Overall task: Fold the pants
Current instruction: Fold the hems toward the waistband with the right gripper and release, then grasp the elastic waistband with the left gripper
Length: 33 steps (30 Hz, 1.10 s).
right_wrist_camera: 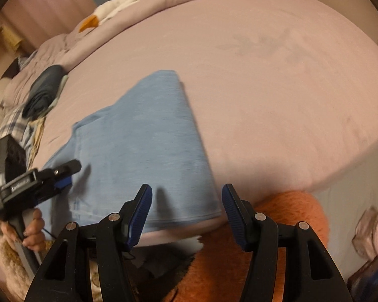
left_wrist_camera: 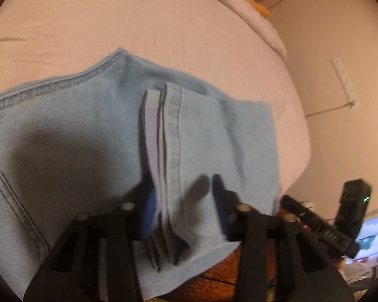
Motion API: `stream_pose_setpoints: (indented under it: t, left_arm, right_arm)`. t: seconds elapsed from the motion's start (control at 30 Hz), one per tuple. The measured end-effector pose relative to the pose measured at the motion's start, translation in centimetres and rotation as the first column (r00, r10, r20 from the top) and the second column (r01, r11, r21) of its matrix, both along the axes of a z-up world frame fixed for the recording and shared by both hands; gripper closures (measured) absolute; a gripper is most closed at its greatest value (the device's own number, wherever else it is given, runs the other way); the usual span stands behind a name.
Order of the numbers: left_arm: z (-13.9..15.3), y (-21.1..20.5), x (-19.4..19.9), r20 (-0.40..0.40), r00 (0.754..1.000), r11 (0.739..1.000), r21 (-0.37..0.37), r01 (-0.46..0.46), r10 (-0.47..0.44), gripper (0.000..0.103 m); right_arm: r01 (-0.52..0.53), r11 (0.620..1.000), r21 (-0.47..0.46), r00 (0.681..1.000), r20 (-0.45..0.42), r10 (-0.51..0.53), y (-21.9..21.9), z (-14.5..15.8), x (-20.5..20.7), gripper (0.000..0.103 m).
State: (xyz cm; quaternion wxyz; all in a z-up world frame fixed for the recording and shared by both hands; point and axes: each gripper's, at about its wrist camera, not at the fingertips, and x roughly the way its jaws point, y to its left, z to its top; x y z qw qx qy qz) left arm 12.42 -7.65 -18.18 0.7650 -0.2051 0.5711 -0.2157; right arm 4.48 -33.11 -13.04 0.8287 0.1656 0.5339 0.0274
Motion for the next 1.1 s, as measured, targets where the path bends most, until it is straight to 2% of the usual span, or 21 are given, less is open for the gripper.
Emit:
stream_pose_setpoints:
  t: [0.03,0.1,0.33,0.43,0.5,0.57,0.6,0.67,0.73,0.77,0.9,1.0,1.1]
  left_arm:
    - [0.1,-0.1,-0.1,0.011,1.0,0.999,0.039,-0.002,0.002,0.087]
    - [0.2,0.3,-0.4,0.011,0.999,0.998,0.044,-0.033,0.032,0.092]
    - [3.0,1.8,-2.9,0.061,0.994,0.995,0.04,-0.095,0.092,0.095]
    - [2.6,2.2,-3.4,0.072,0.994,0.994,0.059,-0.09,0.086,0.095]
    - [1.6,2.1,-3.0,0.048,0.995,0.99,0.097,-0.097,0.093,0.094]
    - [0.9,2.2,-2.8,0.032,0.995,0.99,0.1,-0.101,0.099,0.094]
    - [1.0,2.2,-2.8,0.031,0.995,0.989,0.105,-0.1,0.098,0.094]
    - [1.2,2.2,-2.9,0.042,0.995,0.987,0.129,-0.091,0.086,0.092]
    - [0.9,1.8,-2.7,0.049,0.996,0.983,0.164,-0.086,0.079,0.089]
    - [0.7,1.9,-2.8,0.048,0.995,0.982,0.166,-0.091,0.085,0.087]
    - [0.3,2.0,-3.2,0.04,0.994,0.982,0.153,-0.106,0.101,0.086]
    - [0.4,1.9,-3.1,0.028,0.995,0.982,0.158,-0.102,0.099,0.085]
    - [0.4,2.1,-3.4,0.017,0.994,0.983,0.146,-0.109,0.107,0.083]
  right_arm:
    - [0.004,1.0,0.005,1.0,-0.003,-0.004,-0.1,-0.1,0.0,0.045]
    - [0.01,1.0,0.011,1.0,-0.004,-0.01,-0.2,-0.3,0.4,0.045]
    - [-0.014,0.999,-0.04,1.0,-0.002,0.014,1.5,0.1,1.1,0.045]
    - [-0.021,0.999,-0.038,1.0,0.013,0.022,1.7,0.2,1.6,0.045]
    - [-0.024,0.999,-0.043,0.999,0.023,0.025,1.8,0.1,1.7,0.045]
    - [-0.026,0.998,-0.05,0.999,0.029,0.028,2.1,0.0,2.0,0.045]
    - [-0.027,0.998,-0.058,0.999,0.035,0.029,2.3,0.0,2.2,0.047]
    - [-0.039,0.997,-0.066,0.997,0.063,0.043,2.5,0.2,2.5,0.056]
    - [-0.061,0.996,-0.072,0.994,0.082,0.067,2.8,0.5,2.9,0.074]
    - [-0.07,0.994,-0.078,0.993,0.091,0.077,3.1,0.5,3.3,0.077]
    - [-0.085,0.99,-0.11,0.993,0.075,0.094,3.9,-0.3,4.3,0.078]
    - [-0.102,0.987,-0.125,0.995,0.003,0.103,4.8,-1.9,4.8,0.078]
    - [-0.104,0.983,-0.151,0.994,0.01,0.107,5.2,-2.3,4.5,0.078]
